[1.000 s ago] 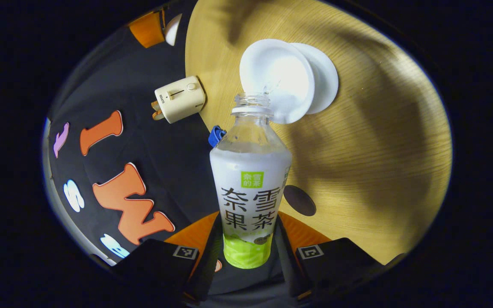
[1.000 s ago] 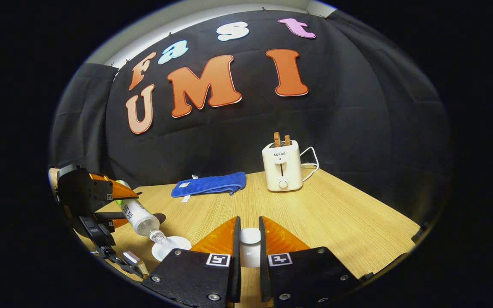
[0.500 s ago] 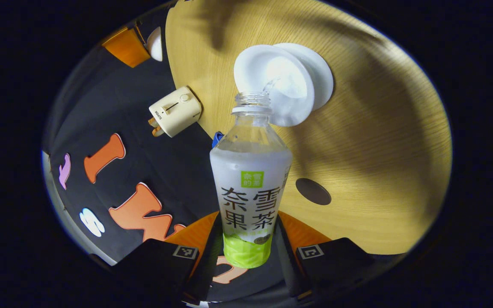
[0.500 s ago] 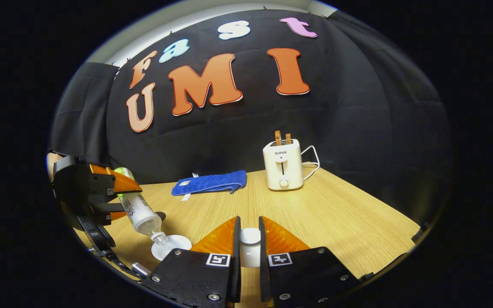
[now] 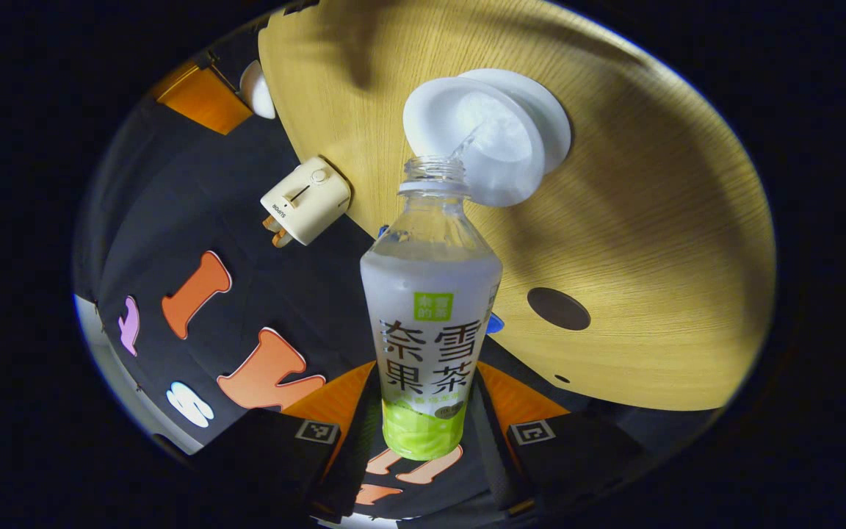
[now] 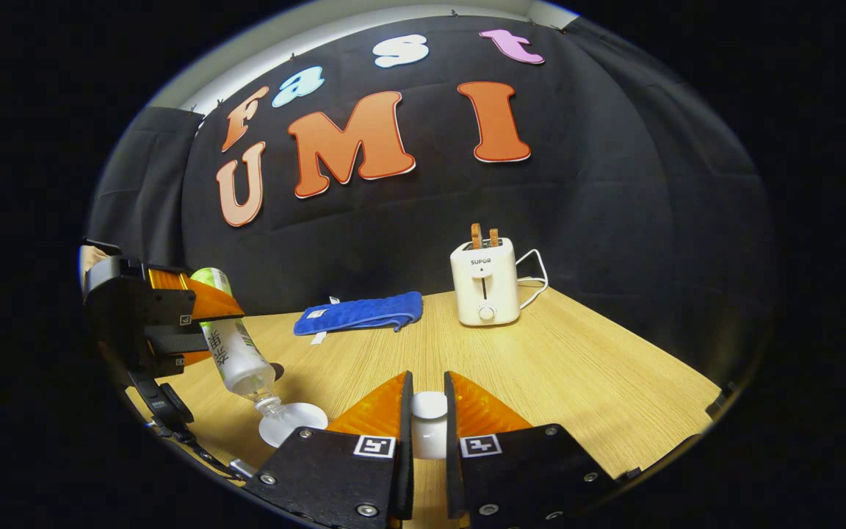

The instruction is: Open the teacup lid with one hand, grasp the water bottle and pour water into the teacup with the other hand; after pouring, place the water bottle on the coaster and then close the teacup lid.

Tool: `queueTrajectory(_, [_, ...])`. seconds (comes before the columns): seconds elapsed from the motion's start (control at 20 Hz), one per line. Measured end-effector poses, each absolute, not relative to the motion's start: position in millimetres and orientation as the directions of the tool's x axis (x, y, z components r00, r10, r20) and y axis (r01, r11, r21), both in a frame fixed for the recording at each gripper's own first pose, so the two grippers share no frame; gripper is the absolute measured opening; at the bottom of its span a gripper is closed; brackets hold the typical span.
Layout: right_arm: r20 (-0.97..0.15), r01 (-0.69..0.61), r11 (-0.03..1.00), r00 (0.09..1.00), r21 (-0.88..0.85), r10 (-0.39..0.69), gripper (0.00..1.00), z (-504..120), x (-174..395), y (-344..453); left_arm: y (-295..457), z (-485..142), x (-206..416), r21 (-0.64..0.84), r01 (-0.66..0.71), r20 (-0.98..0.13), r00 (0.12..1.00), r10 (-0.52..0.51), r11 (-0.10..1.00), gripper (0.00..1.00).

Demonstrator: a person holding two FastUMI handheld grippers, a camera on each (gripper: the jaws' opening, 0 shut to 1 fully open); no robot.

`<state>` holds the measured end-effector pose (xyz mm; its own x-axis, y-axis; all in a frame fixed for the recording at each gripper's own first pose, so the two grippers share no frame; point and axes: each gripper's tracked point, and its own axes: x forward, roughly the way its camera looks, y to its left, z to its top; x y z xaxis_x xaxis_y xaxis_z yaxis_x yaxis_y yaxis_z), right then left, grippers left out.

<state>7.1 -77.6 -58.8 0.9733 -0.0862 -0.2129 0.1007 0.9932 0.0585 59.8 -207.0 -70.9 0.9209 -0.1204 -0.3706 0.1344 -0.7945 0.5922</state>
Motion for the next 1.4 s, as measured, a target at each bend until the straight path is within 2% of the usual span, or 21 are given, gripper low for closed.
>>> queueTrajectory(0.15, [-0.216,0.099,0.993,0.973,0.057,-0.084,0.18,-60.0,7.7,-76.7,-205.9,-68.8,61.3,0.576,0.145,-0.374,0.922,-0.102,-0.805,0.72])
queueTrajectory(0.3, [-0.219,0.098,0.994,0.972,0.055,-0.083,0.18,-61.3,7.6,-77.0,-206.1,-71.7,61.3,0.578,0.151,-0.385,0.917,-0.106,-0.802,0.70])
queueTrajectory(0.45, [-0.220,0.099,0.993,0.972,0.056,-0.085,0.18,-61.9,6.8,-77.6,-204.3,-81.6,54.9,0.630,0.171,-0.412,0.901,-0.139,-0.758,0.70])
queueTrajectory(0.6, [-0.211,0.107,0.992,0.973,0.061,-0.092,0.18,-58.9,5.8,-80.8,-192.6,-93.4,54.2,0.701,0.269,-0.458,0.880,-0.128,-0.661,0.67])
queueTrajectory(0.75, [-0.205,0.120,0.990,0.973,0.072,-0.104,0.18,-56.2,4.5,-88.3,-175.8,-109.3,60.3,0.766,0.392,-0.511,0.852,-0.114,-0.509,0.70])
queueTrajectory(0.85, [-0.204,0.134,0.988,0.972,0.078,-0.115,0.18,-56.6,3.5,-93.6,-168.2,-121.6,58.0,0.806,0.472,-0.540,0.833,-0.116,-0.357,0.70])
queueTrajectory(0.9, [-0.204,0.140,0.987,0.971,0.080,-0.121,0.18,-56.3,2.4,-95.5,-167.9,-127.7,58.2,0.823,0.497,-0.544,0.829,-0.127,-0.276,0.66])
queueTrajectory(1.0, [-0.206,0.151,0.985,0.970,0.082,-0.132,0.18,-56.8,2.8,-97.5,-173.5,-140.2,59.2,0.842,0.520,-0.539,0.825,-0.169,-0.143,0.67])
queueTrajectory(1.05, [-0.206,0.148,0.986,0.970,0.081,-0.129,0.18,-57.1,2.0,-96.3,-171.9,-144.4,56.2,0.844,0.530,-0.536,0.824,-0.185,-0.082,0.70])
queueTrajectory(1.1, [-0.206,0.143,0.987,0.971,0.079,-0.124,0.18,-57.8,1.7,-93.1,-173.6,-149.2,54.9,0.844,0.537,-0.529,0.825,-0.201,-0.017,0.66])
queueTrajectory(1.2, [-0.208,0.127,0.989,0.972,0.070,-0.110,0.18,-58.1,4.4,-84.9,-175.4,-156.2,50.9,0.834,0.541,-0.510,0.831,-0.224,0.108,0.66])
queueTrajectory(1.25, [-0.213,0.119,0.991,0.972,0.065,-0.103,0.18,-59.9,5.3,-80.5,-177.9,-157.8,48.0,0.822,0.547,-0.504,0.829,-0.243,0.161,0.70])
queueTrajectory(1.3, [-0.217,0.110,0.992,0.972,0.060,-0.095,0.18,-61.8,6.4,-76.1,-178.8,-163.7,46.7,0.796,0.567,-0.517,0.819,-0.248,0.212,0.65])
queueTrajectory(1.35, [-0.222,0.102,0.993,0.971,0.056,-0.087,0.18,-63.5,7.3,-72.5,-179.7,-166.7,44.9,0.766,0.585,-0.529,0.809,-0.258,0.266,0.65])
queueTrajectory(1.4, [-0.226,0.095,0.994,0.971,0.053,-0.080,0.18,-65.4,7.9,-69.6,-181.4,-169.6,46.7,0.736,0.595,-0.534,0.803,-0.262,0.323,0.70])
